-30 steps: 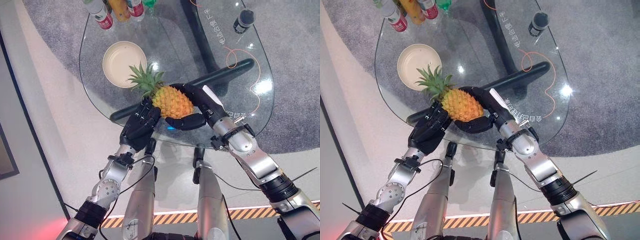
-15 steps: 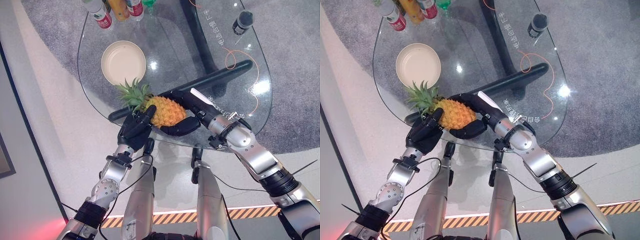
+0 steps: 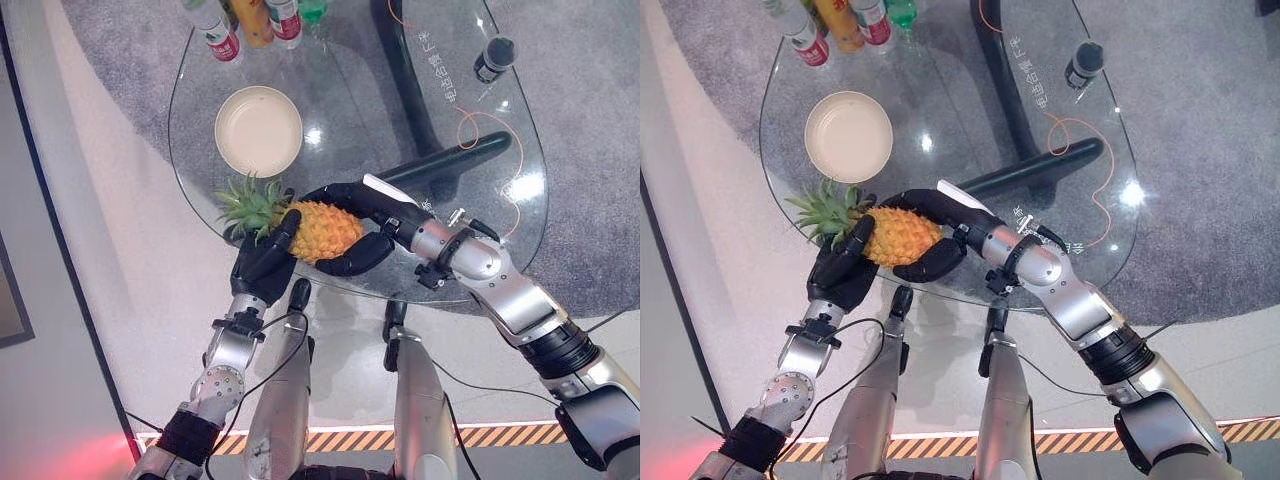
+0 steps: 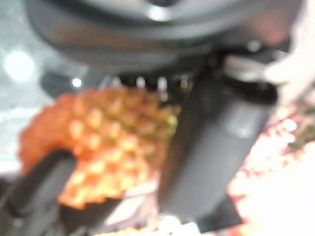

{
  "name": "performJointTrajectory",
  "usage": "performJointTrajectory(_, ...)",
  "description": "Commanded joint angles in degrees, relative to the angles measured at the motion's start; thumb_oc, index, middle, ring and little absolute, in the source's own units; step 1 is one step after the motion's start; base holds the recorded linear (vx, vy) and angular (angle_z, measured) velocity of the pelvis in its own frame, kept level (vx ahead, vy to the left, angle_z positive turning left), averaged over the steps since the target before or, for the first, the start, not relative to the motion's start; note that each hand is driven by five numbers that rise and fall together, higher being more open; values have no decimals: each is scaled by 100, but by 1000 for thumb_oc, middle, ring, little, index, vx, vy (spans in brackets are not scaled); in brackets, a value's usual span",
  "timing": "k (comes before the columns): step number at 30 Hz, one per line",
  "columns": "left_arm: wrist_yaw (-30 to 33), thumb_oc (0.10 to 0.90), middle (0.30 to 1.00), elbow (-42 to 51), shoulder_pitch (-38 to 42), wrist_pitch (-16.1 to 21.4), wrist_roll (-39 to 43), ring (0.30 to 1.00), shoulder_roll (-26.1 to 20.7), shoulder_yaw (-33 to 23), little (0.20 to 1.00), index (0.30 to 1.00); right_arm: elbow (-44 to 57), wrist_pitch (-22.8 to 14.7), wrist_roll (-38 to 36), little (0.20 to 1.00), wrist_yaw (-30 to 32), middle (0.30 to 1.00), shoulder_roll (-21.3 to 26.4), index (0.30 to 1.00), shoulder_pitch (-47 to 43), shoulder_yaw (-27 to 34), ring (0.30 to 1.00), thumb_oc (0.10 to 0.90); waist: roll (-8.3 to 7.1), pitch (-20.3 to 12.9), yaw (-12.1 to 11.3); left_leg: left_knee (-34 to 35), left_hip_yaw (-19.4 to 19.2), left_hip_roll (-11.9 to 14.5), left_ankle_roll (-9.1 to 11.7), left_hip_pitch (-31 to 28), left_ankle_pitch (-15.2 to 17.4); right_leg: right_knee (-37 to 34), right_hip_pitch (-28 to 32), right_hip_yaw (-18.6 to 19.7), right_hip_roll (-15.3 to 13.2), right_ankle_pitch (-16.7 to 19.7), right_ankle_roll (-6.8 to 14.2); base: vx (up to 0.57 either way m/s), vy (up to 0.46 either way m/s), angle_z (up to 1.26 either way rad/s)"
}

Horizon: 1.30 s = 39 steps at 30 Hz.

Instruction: Pick up the fruit to the plate

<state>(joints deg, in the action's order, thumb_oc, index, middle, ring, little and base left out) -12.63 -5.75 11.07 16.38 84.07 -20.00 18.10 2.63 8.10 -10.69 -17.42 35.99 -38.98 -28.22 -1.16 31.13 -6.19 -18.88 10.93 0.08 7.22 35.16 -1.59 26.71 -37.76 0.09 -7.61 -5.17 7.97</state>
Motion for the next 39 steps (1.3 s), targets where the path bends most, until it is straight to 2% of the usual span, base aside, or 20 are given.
performJointTrajectory(1, -1024, 800, 900, 1293, 964, 1132, 460, 900, 271, -512, 900, 900, 667, -335, -68, 200, -915, 300, -611, 300, -43, -911, 300, 100, -240, -134, -61, -229, -432, -833, -785, -153, 588, -693, 317, -264, 720, 446, -187, 0, 0, 0)
performJointTrajectory(7, -1033, 800, 900, 1350, 982, 1611, 645, 900, 373, -578, 900, 900, 416, -371, 31, 200, -702, 300, -836, 300, -68, -989, 300, 100, -323, -134, -144, -231, -334, -843, -788, -159, 634, -706, 340, -338, 721, 440, -178, 9, -43, 9)
performJointTrajectory(20, -1165, 800, 900, 1432, 976, 1836, 720, 900, 343, -690, 900, 900, 249, -463, 88, 200, -526, 300, -1013, 300, -69, -959, 300, 100, -446, -134, -214, -152, -197, -823, -806, -121, 628, -759, 295, -435, 737, 505, -143, -4, -15, 4)
performJointTrajectory(22, -1199, 471, 618, 1428, 1007, 1945, 787, 618, 329, -717, 571, 618, 237, -484, 80, 200, -526, 300, -1030, 300, -82, -935, 300, 100, -476, -134, -210, -119, -177, -829, -804, -83, 581, -786, 259, -449, 741, 549, -141, 0, 0, 0)
performJointTrajectory(23, -1248, 342, 507, 1416, 1007, 1997, 841, 507, 324, -735, 442, 507, 224, -496, 85, 200, -511, 300, -1040, 300, -83, -939, 300, 100, -484, -134, -215, -104, -172, -825, -806, -78, 577, -798, 256, -458, 740, 552, -141, 0, 0, 0)
performJointTrajectory(24, -1269, 309, 479, 1422, 1006, 2045, 876, 479, 313, -749, 409, 479, 216, -495, 86, 200, -492, 300, -1053, 300, -78, -944, 300, 100, -488, -134, -222, -91, -167, -824, -805, -84, 574, -810, 265, -467, 736, 555, -139, 0, 0, 0)
performJointTrajectory(25, -1291, 147, 340, 1421, 1005, 2062, 901, 340, 305, -757, 247, 340, 199, -505, 79, 200, -481, 300, -1060, 300, -81, -943, 300, 100, -491, -134, -227, -90, -162, -822, -806, -84, 574, -809, 264, -477, 731, 558, -137, 0, 0, 0)
performJointTrajectory(26, -1314, 100, 300, 1433, 1009, 2122, 940, 300, 301, -778, 200, 300, 177, -515, 65, 200, -461, 300, -1083, 300, -87, -936, 300, 100, -498, -134, -239, -80, -151, -815, -805, -84, 575, -811, 261, -492, 727, 561, -132, 0, 0, 0)
performJointTrajectory(39, -1509, 100, 300, 1512, 1054, 2582, 1208, 300, 234, -838, 200, 300, 136, -626, 12, 200, -291, 300, -1202, 300, -4, -899, 300, 100, -584, -134, -275, -59, -104, -795, -816, -117, 636, -875, 332, -586, 704, 578, -91, 0, 0, 0)
